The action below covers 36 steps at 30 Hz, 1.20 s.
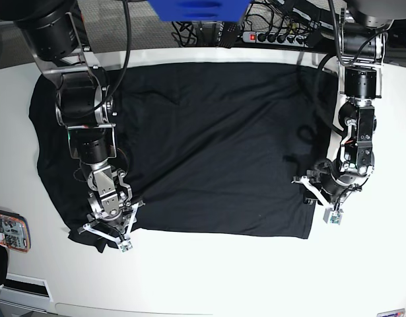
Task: Fold the T-shirt properly
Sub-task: 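Carry the held hem with both grippers toward the collar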
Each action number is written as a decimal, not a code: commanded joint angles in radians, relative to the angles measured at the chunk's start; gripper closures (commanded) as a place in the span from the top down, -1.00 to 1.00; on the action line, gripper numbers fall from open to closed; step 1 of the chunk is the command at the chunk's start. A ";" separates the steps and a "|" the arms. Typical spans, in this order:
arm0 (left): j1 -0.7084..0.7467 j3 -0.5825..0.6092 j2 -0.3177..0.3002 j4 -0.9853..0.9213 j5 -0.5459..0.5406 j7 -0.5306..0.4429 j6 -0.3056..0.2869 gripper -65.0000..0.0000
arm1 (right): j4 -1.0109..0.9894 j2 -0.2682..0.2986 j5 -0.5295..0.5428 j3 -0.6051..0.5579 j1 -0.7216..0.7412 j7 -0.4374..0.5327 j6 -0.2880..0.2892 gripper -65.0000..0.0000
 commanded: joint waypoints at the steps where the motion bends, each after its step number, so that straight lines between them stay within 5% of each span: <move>1: -0.023 -0.005 -0.013 0.016 -0.007 -0.020 -0.002 -0.36 | -0.005 0.009 -0.009 -0.003 0.032 0.004 -0.007 -0.51; 3: -0.021 -0.005 -0.013 0.016 -0.007 -0.020 -0.002 -0.36 | -0.034 0.009 -0.006 0.000 0.032 0.005 -0.007 -1.00; 13: -0.119 0.004 -0.016 -0.121 0.006 -0.019 -0.004 -0.36 | 0.112 0.009 -0.009 -0.003 0.027 -0.021 -0.007 -1.00; 18: -0.322 0.227 -0.015 -0.382 -0.008 -0.025 -0.007 -0.31 | 0.218 0.009 -0.009 -0.005 -0.030 -0.067 -0.007 -1.00; 22: -0.406 0.259 -0.004 -0.416 -0.063 -0.022 -0.103 -0.09 | 0.226 0.009 -0.009 -0.005 -0.074 -0.075 -0.007 -1.00; 27: -0.520 0.267 0.002 -0.638 -0.183 -0.048 -0.137 0.07 | 0.227 0.009 -0.009 -0.005 -0.074 -0.067 -0.007 -1.00; 33: -0.494 0.268 0.008 -0.712 -0.185 -0.135 -0.137 0.07 | 0.310 0.009 -0.009 -0.005 -0.076 -0.067 -0.005 -1.00; 36: -0.474 0.268 0.010 -0.713 -0.186 -0.135 -0.137 0.07 | 0.367 0.009 -0.010 -0.005 -0.076 -0.076 0.044 -1.00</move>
